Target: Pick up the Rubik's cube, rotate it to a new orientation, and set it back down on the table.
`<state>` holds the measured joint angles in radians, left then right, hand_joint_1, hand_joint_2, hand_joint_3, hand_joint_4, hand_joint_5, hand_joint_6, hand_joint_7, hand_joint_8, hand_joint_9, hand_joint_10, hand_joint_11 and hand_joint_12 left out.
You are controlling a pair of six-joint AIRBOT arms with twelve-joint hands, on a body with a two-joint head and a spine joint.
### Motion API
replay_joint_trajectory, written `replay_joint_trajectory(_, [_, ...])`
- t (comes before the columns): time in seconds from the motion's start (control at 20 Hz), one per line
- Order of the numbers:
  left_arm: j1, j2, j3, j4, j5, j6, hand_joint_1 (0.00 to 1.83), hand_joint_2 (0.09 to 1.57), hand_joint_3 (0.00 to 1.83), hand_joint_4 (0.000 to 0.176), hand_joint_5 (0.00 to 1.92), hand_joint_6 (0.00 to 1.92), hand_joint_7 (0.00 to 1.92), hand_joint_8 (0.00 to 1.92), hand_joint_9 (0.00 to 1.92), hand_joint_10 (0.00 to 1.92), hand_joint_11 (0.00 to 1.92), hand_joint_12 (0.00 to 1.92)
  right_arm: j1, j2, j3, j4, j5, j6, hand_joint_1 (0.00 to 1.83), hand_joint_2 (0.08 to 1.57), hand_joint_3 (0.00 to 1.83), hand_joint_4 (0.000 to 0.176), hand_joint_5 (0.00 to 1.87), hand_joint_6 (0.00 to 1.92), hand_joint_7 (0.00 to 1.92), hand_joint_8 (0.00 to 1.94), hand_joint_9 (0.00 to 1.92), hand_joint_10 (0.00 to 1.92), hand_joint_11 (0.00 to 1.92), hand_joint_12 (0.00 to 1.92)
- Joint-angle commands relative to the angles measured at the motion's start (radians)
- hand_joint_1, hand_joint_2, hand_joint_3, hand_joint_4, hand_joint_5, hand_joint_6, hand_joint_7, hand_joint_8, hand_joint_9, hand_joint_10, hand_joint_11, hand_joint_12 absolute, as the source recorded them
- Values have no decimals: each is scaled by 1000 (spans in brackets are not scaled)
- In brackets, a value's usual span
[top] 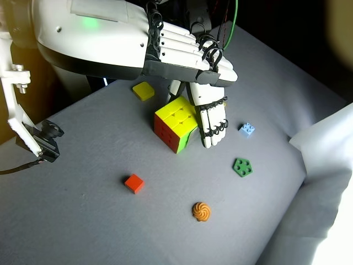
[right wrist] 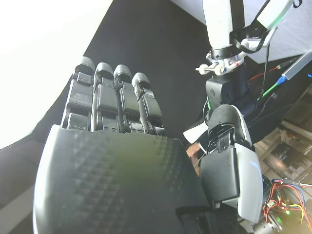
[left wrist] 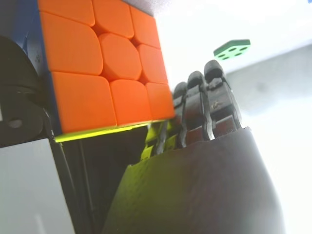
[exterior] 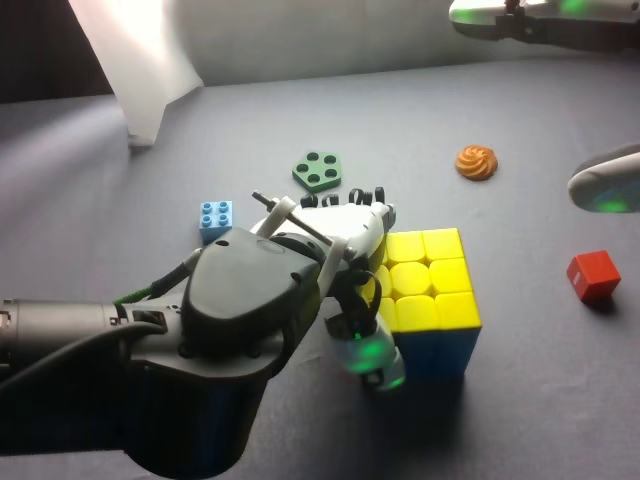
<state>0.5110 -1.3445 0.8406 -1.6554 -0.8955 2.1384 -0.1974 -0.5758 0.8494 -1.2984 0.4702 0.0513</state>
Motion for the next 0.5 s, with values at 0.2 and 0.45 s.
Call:
replay_joint_trajectory(0.2, [-1,-8,3,40,-3,0,1157,1250,0,0,760,1257,722,1492,662,1254,511,1515,9,1,-2,48,40,1,0,1174,4,0,57,2,54,3,16,2,18,11])
replay_joint_trajectory(0.45, [-1,-8,3,44,1,0,1162,1231,0,0,859,1206,690,1484,566,1554,403,1826,9,1,-2,32,48,1,0,1161,0,0,58,6,53,4,19,3,22,17])
